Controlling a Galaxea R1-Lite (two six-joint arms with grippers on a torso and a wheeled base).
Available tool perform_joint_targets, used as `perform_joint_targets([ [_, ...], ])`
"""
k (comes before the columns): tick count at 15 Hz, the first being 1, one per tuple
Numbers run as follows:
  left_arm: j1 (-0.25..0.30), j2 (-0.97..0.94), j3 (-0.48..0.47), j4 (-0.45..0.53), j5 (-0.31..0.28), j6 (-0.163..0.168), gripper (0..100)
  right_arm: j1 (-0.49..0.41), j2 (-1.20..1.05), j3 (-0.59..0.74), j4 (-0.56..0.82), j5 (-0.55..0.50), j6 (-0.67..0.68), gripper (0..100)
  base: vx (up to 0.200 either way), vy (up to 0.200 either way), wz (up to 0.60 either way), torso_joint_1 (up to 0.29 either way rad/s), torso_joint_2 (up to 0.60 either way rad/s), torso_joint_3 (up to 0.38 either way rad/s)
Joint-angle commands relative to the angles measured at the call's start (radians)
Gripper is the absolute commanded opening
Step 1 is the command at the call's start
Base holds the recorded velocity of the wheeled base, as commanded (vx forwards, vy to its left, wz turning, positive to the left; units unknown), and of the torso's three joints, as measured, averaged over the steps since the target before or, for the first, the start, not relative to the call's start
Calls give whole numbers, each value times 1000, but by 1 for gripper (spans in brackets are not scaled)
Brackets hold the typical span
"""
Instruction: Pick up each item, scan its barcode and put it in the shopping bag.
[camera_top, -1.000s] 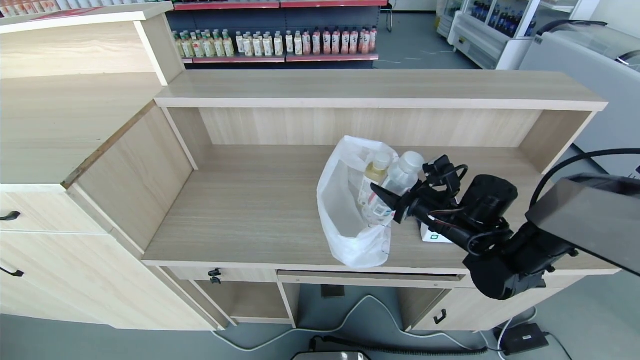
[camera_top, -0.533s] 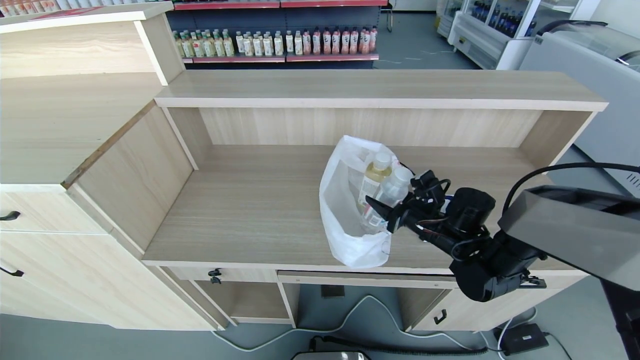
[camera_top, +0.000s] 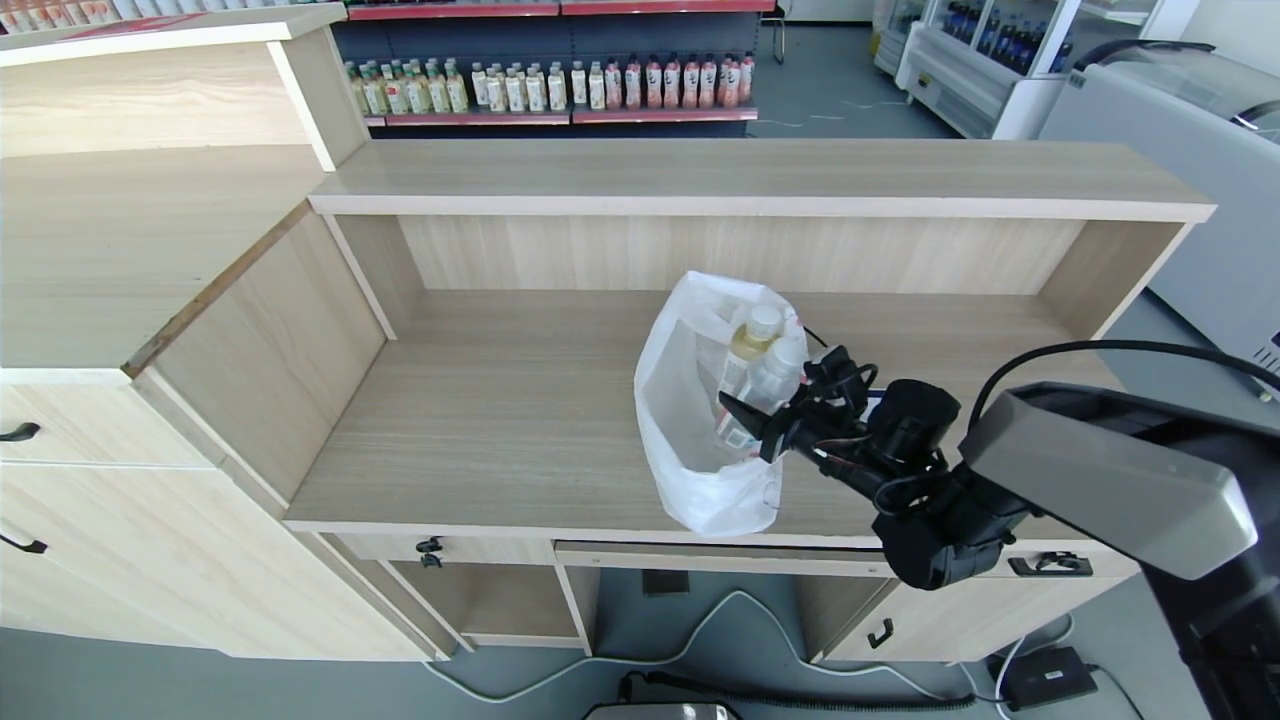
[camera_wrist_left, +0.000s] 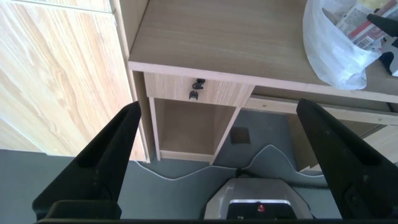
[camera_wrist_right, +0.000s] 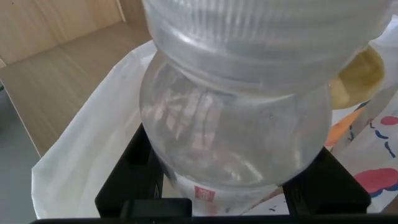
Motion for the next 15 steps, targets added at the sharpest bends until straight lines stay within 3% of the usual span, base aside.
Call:
perform_joint_targets([
  [1, 0, 0, 0, -1, 0, -1, 100, -2, 41, -54, -1, 11, 0, 0, 0, 0, 0, 0, 0, 0],
  [11, 0, 0, 0, -1, 0, -1, 100, 4, 129, -94, -1, 17, -15, 0, 0, 0, 0, 0, 0, 0],
  [12, 0, 0, 0, -1, 0, -1, 100, 4, 129, -93, -1, 17, -15, 100, 0, 0, 0, 0, 0, 0],
  [15, 0, 0, 0, -1, 0, -1, 100, 6, 86, -93, -1, 19, -12, 100, 0, 0, 0, 0, 0, 0],
])
